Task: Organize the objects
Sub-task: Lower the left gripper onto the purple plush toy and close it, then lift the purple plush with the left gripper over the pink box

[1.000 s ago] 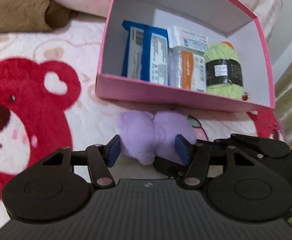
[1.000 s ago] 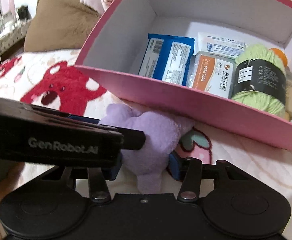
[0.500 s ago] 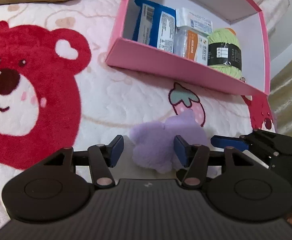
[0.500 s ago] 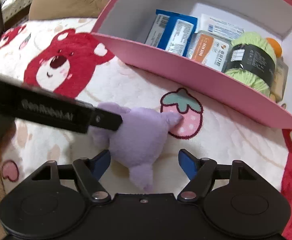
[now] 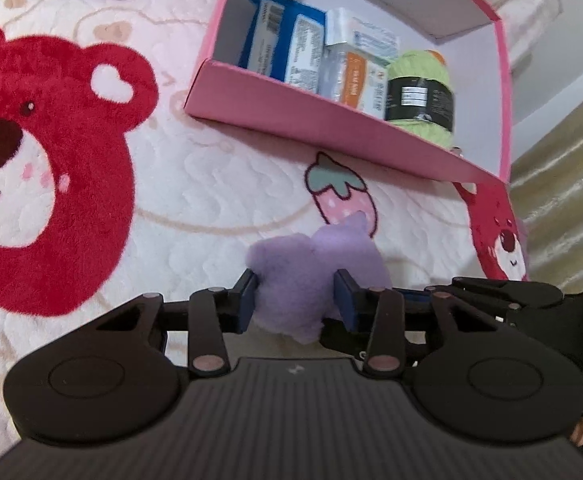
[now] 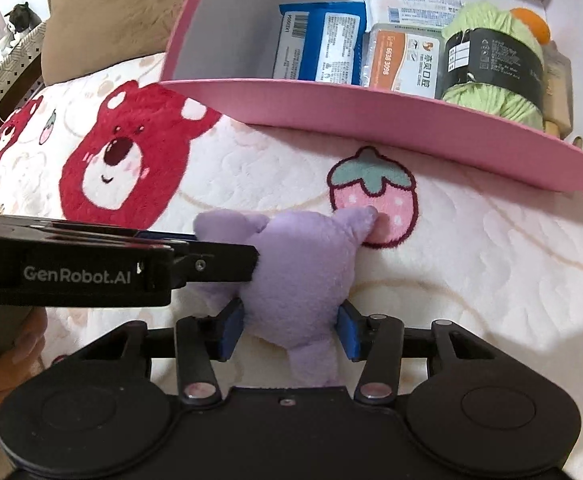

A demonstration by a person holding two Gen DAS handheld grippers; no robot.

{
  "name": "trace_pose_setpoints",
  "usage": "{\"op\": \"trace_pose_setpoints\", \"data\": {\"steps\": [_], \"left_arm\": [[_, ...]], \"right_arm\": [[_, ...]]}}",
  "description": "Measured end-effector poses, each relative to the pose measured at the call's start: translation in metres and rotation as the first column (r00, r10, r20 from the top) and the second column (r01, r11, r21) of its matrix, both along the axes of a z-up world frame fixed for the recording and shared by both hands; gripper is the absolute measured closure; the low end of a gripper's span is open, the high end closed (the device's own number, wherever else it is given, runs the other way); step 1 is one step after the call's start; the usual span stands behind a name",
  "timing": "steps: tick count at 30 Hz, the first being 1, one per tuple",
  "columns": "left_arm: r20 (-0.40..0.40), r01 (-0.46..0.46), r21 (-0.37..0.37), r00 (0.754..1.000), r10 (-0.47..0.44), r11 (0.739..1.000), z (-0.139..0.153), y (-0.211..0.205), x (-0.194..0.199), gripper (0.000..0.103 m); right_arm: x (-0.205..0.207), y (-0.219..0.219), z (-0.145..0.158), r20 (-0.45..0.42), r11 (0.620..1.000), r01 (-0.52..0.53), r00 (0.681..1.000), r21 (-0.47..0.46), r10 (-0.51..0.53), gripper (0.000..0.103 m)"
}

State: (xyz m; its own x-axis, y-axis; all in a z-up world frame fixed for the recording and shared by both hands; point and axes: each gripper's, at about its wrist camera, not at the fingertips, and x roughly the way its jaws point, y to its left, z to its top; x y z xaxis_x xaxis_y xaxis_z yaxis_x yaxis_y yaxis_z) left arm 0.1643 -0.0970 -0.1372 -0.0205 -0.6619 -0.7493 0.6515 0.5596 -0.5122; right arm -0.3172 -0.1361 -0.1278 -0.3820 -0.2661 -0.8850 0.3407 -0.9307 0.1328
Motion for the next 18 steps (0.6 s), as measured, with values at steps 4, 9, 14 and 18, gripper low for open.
{"op": "trace_pose_setpoints", "data": {"steps": [4, 9, 14, 18], "left_arm": [[0.032, 0.017, -0.037, 0.999, -0.016, 0.999, 0.020, 0.012, -0.010, 0.063], [0.073, 0.062, -0.053, 0.996, -0.058, 0.997, 0.047, 0.023, -0.026, 0.063], [0.146, 0.086, -0.052, 0.986, -0.078, 0.995, 0.075, 0.026, -0.040, 0.063], [0.221, 0.096, -0.076, 0.972, -0.077, 0.992, 0.106, 0.028, -0.044, 0.063]], "right_arm": [[0.018, -0.002, 0.020, -0.047, 1.000, -0.004, 0.999, 0.009, 0.004, 0.049], [0.043, 0.000, 0.042, -0.124, 1.000, 0.006, 0.992, -0.005, -0.006, 0.047], [0.059, -0.001, 0.064, -0.194, 1.000, 0.007, 0.981, 0.008, -0.005, 0.047], [0.062, -0.003, 0.090, -0.259, 1.000, -0.009, 0.966, 0.010, 0.012, 0.047]]}}
